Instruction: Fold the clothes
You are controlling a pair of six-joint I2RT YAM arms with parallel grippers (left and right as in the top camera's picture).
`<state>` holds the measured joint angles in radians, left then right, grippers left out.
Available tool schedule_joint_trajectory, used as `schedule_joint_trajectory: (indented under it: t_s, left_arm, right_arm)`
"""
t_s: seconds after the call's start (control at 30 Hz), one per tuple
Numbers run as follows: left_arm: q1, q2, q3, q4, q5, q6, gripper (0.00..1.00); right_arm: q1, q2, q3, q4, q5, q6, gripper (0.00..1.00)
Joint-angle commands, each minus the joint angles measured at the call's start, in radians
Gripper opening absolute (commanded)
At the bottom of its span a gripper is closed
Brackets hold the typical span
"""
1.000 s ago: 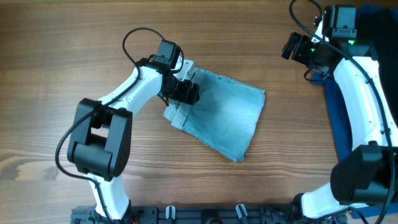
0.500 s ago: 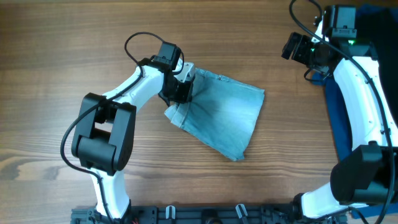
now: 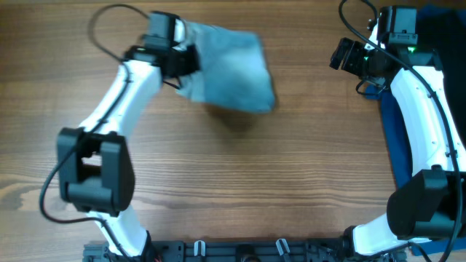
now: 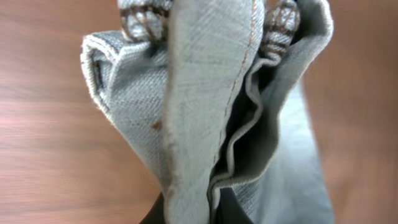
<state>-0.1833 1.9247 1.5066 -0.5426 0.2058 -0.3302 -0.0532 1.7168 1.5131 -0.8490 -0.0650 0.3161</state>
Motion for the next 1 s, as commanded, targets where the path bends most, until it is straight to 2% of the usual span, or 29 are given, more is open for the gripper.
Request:
schedule_joint_trajectory:
  t_s: [0.0, 0.3, 0.47, 0.6, 0.7, 0.87, 0.97]
  left_arm:
    - [0.163, -0.070, 0.032, 0.047, -0.033, -0.087, 0.04]
    - [0.536, -0.045, 0.032, 0.016, -0.033, -0.098, 0.04]
    - [0.645, 0.018, 0.031, 0.000, -0.032, -0.134, 0.04]
    - [0.700, 0.093, 0.018, -0.056, -0.032, -0.327, 0.04]
    - [0.710, 0.112, -0.043, -0.056, -0.036, -0.423, 0.04]
    - [0.697, 0.114, -0.175, -0.053, -0.023, -0.546, 0.04]
    - [0.693, 0.114, -0.221, -0.056, -0.023, -0.549, 0.04]
  right_arm:
    - [0.004, -0.001, -0.003, 0.003, 0.021, -0.001, 1.00]
    - [0.004, -0.001, -0.003, 0.002, 0.021, -0.002, 0.99]
    - [0.004, -0.001, -0.003, 0.003, 0.020, -0.002, 0.99]
    - [0.004, -0.001, -0.003, 0.002, 0.021, -0.002, 0.99]
    - [0.004, -0.001, -0.003, 0.003, 0.021, -0.002, 0.99]
    - [0.004, -0.001, -0.003, 0.003, 0.021, -0.002, 0.99]
    - [0.004, -0.001, -0.003, 0.003, 0.020, -0.001, 0.99]
